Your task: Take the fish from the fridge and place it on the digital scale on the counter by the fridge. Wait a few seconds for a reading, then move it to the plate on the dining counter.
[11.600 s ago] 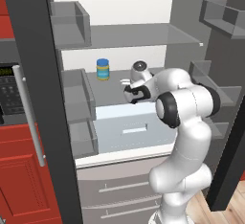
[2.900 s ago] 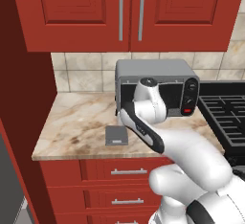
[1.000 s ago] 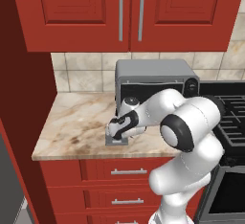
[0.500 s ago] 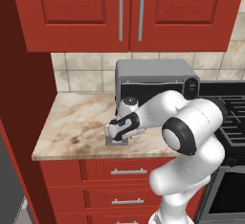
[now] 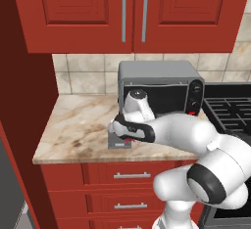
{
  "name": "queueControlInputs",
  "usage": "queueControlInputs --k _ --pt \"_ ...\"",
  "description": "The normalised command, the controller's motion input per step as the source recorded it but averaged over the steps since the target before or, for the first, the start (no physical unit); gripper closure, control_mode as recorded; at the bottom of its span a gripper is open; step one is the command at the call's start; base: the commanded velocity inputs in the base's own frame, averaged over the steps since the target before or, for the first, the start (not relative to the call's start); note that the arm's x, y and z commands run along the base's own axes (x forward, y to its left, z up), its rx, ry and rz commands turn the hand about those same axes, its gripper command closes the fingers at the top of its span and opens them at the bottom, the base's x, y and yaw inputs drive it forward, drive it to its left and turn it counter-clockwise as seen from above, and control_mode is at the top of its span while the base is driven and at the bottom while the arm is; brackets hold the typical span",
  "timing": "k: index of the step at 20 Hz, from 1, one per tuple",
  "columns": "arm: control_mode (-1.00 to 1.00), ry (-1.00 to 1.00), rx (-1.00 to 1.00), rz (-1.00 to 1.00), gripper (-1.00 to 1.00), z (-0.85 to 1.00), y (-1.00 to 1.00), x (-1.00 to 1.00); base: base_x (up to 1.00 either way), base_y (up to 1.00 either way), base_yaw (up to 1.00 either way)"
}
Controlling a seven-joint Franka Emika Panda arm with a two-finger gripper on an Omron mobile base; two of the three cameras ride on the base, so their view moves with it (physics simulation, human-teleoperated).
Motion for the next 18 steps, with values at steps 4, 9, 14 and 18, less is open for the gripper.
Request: queueControlInputs --k 4,9,14,18 --pt "-1.0 0.0 0.0 0.0 -1.0 0.46 0.0 -0.39 0.0 0.0 0.0" --pt "-1.0 0.0 0.0 0.0 -1.0 0.26 0.0 -0.25 0.0 0.0 0.0" --pt "-1.0 0.0 0.0 0.0 -1.0 0.02 0.0 -0.01 0.0 0.0 0.0" --pt "-1.0 0.0 0.0 0.0 -1.0 0.0 0.0 0.0 0.0 0.0 0.0"
